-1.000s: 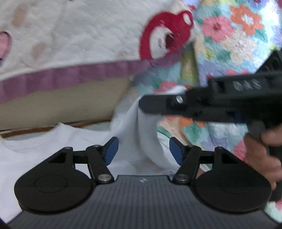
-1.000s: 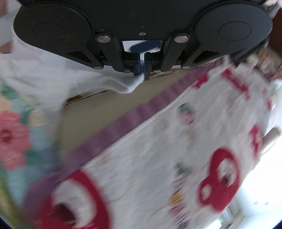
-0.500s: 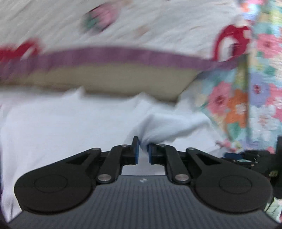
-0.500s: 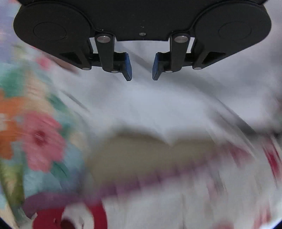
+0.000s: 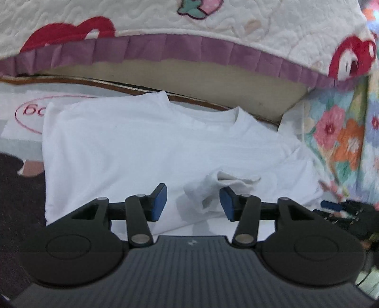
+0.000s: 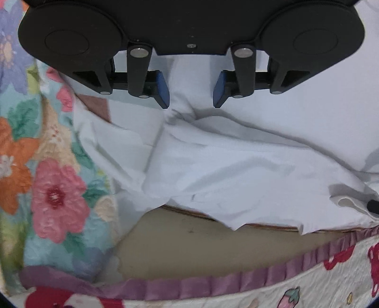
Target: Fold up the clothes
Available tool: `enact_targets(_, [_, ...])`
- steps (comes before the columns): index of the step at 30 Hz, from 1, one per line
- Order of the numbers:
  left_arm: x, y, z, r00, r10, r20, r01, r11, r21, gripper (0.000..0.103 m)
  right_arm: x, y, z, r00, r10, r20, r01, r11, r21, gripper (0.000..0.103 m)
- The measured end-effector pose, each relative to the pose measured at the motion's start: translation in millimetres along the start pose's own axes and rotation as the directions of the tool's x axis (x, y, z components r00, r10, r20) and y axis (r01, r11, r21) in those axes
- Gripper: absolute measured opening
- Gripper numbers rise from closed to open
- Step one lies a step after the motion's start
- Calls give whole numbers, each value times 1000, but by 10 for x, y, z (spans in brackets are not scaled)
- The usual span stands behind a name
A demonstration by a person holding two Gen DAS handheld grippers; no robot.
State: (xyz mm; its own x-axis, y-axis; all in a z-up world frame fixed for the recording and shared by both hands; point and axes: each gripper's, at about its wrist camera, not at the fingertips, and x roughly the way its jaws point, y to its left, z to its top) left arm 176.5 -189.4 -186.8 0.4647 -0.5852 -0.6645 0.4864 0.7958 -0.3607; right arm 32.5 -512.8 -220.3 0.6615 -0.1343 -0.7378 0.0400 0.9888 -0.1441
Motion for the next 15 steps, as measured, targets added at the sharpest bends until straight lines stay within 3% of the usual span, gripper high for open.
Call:
enact_targets(2, [29,-159,-58,999,21,-34,-15,987,161,48,-33,37,-9,1000,19,-17,-19,1000,-13,34])
enact_targets(4, [61,-277,-108,999,42,-26,-34,969,244,48,-81,104,-26,999,15,-33,-17,999,-49,34])
enact_targets(7, [175,-291,-103,999,39,26,-44,979,200,60,-77,68,-34,999,-14,-44,12,999,-46,34])
enact_targets(9, [284,-289,-73,997,49,61,-58,984,166,58,-52,0,6,998,-58,-36,58,998,7,35])
enact_targets(10, [289,-301,-38,997,37,71,-48,986,158,37,-36,-20,20,998,-62,-31,63,997,34,37])
enact_targets(11, [278,-316,3,997,21,80,-33,988,153,2,-20,-38,32,998,-64,-27,65,996,61,37])
enact_targets(12, [268,-332,44,996,5,90,-18,989,147,3,-3,-56,45,998,-66,-24,68,994,88,37])
enact_targets(13, [163,-336,83,989,-3,150,-18,990,138,3,11,-77,40,997,-70,-18,71,991,109,37])
enact_targets(14, [30,-337,121,975,-7,223,-22,992,128,3,26,-97,33,997,-74,-13,75,989,129,39])
enact_targets(15, [-174,-336,155,945,21,327,-58,993,104,3,40,-117,26,997,-78,-8,79,986,149,40])
